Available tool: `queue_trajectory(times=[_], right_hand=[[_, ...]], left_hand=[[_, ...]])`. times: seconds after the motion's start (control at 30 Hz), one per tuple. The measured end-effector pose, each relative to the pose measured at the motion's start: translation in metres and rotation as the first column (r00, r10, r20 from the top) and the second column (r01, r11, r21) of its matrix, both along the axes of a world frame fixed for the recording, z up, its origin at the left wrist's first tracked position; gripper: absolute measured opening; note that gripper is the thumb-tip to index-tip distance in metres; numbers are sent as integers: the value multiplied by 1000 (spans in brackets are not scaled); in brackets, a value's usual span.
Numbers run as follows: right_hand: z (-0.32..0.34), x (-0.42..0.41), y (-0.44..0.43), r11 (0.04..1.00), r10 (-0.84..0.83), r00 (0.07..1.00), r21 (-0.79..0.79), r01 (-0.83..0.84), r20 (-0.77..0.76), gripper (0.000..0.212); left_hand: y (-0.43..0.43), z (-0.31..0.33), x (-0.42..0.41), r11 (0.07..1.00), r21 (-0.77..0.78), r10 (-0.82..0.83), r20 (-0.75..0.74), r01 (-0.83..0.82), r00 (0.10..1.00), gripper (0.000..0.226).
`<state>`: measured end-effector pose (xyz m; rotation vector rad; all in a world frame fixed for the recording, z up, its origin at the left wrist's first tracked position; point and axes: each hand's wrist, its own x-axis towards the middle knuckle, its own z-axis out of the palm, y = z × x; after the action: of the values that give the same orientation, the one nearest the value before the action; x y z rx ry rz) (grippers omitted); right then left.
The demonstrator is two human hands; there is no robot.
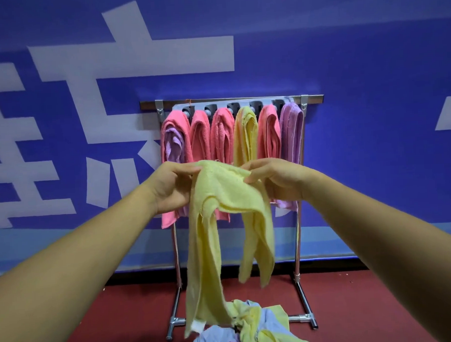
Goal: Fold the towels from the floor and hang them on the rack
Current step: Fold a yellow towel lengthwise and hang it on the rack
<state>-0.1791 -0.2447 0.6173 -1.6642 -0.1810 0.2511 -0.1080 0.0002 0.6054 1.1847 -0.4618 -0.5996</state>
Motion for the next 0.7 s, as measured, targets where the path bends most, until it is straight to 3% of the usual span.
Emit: queue_trajectory(times=[0.1, 0.23, 0.3, 0.4, 0.47, 0.6, 0.7], right_hand=[[2, 9, 11, 992, 124, 992, 9, -124, -5, 31], [12, 33, 20, 987, 148, 983, 50, -154, 112, 12], [21, 45, 18, 983, 151, 977, 82, -165, 149, 31], [32, 64, 15, 990, 122, 979, 48, -131, 161, 25], [38, 80, 13, 997, 61, 982, -48, -53, 179, 14], [51, 115, 8, 982, -16, 966, -178, 64, 258, 14], [65, 143, 9, 958, -86, 933, -227, 173, 348, 15]], left_hand=[[-8, 11, 10, 997, 73, 19, 56, -23, 998, 40], [-6, 24, 30, 983, 185, -22, 140, -4, 990, 34], [-2, 30, 41, 949, 316, -92, 221, 18, 971, 29], [2, 36, 62, 891, 453, -149, 367, -37, 918, 44], [3, 43, 75, 889, 453, -132, 405, -73, 905, 50], [-6, 65, 103, 905, 396, -56, 469, -154, 882, 17], [-17, 84, 125, 893, 381, -7, 545, -240, 838, 11]])
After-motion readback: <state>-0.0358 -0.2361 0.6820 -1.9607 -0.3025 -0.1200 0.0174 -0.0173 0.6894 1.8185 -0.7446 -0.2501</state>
